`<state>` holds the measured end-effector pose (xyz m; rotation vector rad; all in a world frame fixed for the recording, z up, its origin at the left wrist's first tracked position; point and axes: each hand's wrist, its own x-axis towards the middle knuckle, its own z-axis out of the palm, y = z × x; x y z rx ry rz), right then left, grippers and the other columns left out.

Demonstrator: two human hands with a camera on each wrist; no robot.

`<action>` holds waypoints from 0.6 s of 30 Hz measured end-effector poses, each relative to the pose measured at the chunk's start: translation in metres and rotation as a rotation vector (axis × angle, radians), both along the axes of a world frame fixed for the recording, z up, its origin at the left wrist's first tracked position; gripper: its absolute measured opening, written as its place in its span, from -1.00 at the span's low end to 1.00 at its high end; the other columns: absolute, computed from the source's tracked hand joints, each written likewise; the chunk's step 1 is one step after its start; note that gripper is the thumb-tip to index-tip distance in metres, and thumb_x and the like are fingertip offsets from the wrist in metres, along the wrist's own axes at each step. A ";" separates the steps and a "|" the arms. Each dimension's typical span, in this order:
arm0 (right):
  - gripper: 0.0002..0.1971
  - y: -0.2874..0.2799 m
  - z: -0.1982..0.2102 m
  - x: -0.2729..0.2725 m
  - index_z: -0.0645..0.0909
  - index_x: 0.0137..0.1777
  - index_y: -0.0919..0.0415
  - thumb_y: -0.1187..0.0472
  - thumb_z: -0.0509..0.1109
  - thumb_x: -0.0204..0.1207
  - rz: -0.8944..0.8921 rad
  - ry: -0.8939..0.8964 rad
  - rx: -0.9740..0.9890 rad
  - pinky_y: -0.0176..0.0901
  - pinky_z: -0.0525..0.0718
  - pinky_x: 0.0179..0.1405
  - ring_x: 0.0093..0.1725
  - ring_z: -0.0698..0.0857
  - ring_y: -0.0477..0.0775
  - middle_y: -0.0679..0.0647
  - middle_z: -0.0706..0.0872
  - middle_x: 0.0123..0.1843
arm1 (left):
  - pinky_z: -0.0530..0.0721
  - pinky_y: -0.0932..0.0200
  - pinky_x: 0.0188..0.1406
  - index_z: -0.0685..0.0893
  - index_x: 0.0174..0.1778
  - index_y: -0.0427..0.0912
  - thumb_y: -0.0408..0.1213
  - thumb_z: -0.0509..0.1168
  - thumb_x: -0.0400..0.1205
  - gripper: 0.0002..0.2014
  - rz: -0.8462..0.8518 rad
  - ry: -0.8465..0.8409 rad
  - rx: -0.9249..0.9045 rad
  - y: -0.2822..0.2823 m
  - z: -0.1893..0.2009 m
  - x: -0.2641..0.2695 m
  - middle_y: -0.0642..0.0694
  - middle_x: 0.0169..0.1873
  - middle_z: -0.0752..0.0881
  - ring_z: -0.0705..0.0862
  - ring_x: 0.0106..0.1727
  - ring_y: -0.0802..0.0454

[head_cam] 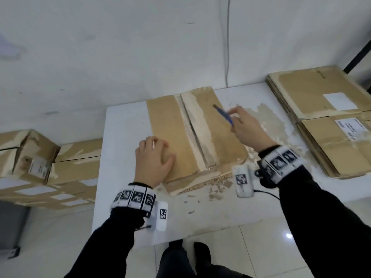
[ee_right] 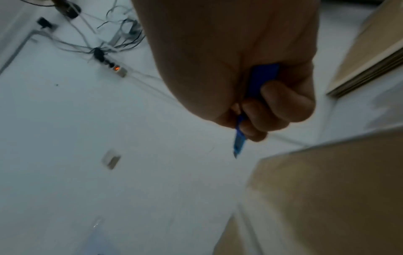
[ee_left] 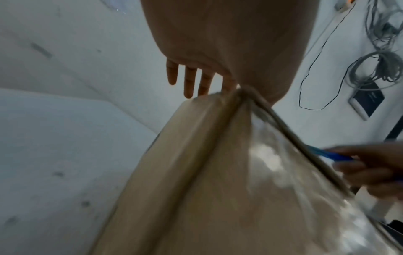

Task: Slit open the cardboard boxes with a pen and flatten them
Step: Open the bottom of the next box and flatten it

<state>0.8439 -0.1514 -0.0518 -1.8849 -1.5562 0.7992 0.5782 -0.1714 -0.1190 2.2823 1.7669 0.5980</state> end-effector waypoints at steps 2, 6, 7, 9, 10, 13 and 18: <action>-0.65 0.034 0.004 -0.032 0.45 0.40 0.20 0.35 0.03 0.67 0.137 -0.106 -0.004 -0.13 0.49 -0.28 -0.14 0.61 0.20 0.20 0.59 -0.10 | 0.35 -0.08 0.35 0.54 0.24 -0.16 0.25 0.00 0.47 -0.36 -0.046 0.054 -0.046 0.026 0.004 -0.004 -0.21 0.34 0.45 0.37 0.41 -0.21; -0.63 0.084 -0.006 -0.074 0.47 0.36 0.05 0.30 0.06 0.62 0.193 -0.432 -0.013 -0.02 0.61 -0.06 -0.01 0.64 0.24 0.17 0.68 0.10 | -0.26 -0.02 0.61 0.17 0.64 -0.19 0.32 -0.23 0.52 -0.13 -0.231 0.229 -0.109 0.064 -0.004 -0.004 -0.23 0.66 0.10 -0.03 0.68 -0.14; -0.65 0.090 -0.008 -0.079 0.46 0.34 0.07 0.30 0.05 0.62 0.200 -0.487 -0.025 -0.03 0.58 -0.12 -0.06 0.61 0.20 0.13 0.67 0.06 | -0.35 0.02 0.59 0.07 0.68 -0.14 0.31 -0.28 0.53 -0.14 -0.260 0.261 -0.102 0.068 -0.008 -0.003 -0.21 0.68 0.01 -0.11 0.69 -0.12; -0.67 0.098 -0.012 -0.086 0.49 0.28 0.10 0.27 0.01 0.62 0.193 -0.592 -0.009 -0.07 0.53 -0.13 -0.08 0.58 0.16 0.08 0.61 -0.03 | -0.37 0.06 0.60 -0.03 0.69 -0.10 0.29 -0.33 0.54 -0.17 -0.281 0.278 -0.090 0.070 -0.013 -0.003 -0.20 0.68 -0.09 -0.19 0.69 -0.11; -0.68 0.098 -0.011 -0.091 0.51 0.22 0.07 0.23 -0.02 0.61 0.170 -0.652 0.035 -0.05 0.56 -0.09 -0.03 0.61 0.18 0.08 0.62 -0.04 | -0.35 0.06 0.62 -0.05 0.69 -0.10 0.29 -0.34 0.55 -0.18 -0.281 0.279 -0.094 0.070 -0.014 -0.003 -0.20 0.68 -0.11 -0.21 0.69 -0.11; -0.60 0.103 -0.012 -0.099 0.57 0.14 0.11 0.13 -0.12 0.64 0.156 -0.754 0.092 -0.01 0.58 0.02 0.07 0.64 0.25 0.14 0.64 -0.05 | -0.27 0.02 0.65 -0.02 0.69 -0.11 0.29 -0.33 0.54 -0.17 -0.278 0.265 -0.094 0.070 -0.015 -0.003 -0.21 0.68 -0.08 -0.19 0.69 -0.12; -0.62 0.110 -0.004 -0.118 0.64 0.12 0.27 0.21 -0.03 0.69 0.213 -0.918 0.051 -0.11 0.47 -0.21 -0.17 0.65 0.20 0.18 0.72 -0.14 | -0.27 0.02 0.64 0.09 0.68 -0.17 0.28 -0.27 0.56 -0.17 -0.294 0.193 -0.078 0.070 -0.018 -0.003 -0.24 0.67 0.04 -0.12 0.69 -0.15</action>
